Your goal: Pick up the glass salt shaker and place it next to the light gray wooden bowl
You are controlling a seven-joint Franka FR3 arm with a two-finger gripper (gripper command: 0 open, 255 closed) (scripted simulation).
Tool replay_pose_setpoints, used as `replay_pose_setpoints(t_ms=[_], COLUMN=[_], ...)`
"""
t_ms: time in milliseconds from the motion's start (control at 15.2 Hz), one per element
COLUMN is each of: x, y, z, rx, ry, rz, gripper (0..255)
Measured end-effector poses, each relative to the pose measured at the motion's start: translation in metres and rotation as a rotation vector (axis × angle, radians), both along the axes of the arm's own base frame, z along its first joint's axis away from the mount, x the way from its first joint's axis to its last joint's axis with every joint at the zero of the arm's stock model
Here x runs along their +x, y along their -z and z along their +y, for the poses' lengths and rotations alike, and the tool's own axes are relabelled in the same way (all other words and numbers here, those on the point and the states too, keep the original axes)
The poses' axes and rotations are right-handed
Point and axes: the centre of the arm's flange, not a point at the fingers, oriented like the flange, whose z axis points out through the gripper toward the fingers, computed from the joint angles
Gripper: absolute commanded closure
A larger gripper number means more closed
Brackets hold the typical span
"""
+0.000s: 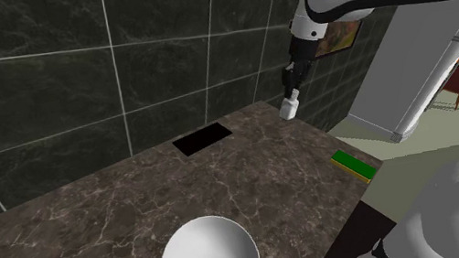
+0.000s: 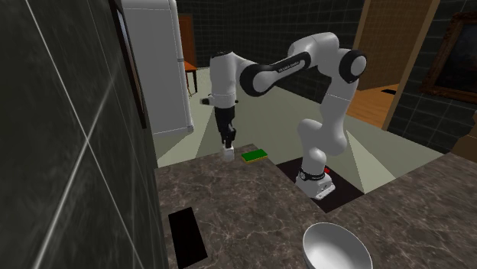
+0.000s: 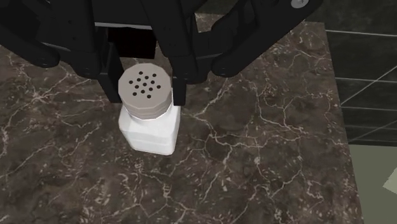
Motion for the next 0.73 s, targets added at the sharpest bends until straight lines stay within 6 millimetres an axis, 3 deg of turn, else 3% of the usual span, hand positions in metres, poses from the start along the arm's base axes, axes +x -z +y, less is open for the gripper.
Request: replay_pose_setpoints(t_ms=[726], x=[-0.009], y=[-0.003], z=[0.148], rx=[-0.001], ry=[0.0], rz=[0.0], gripper=[255])
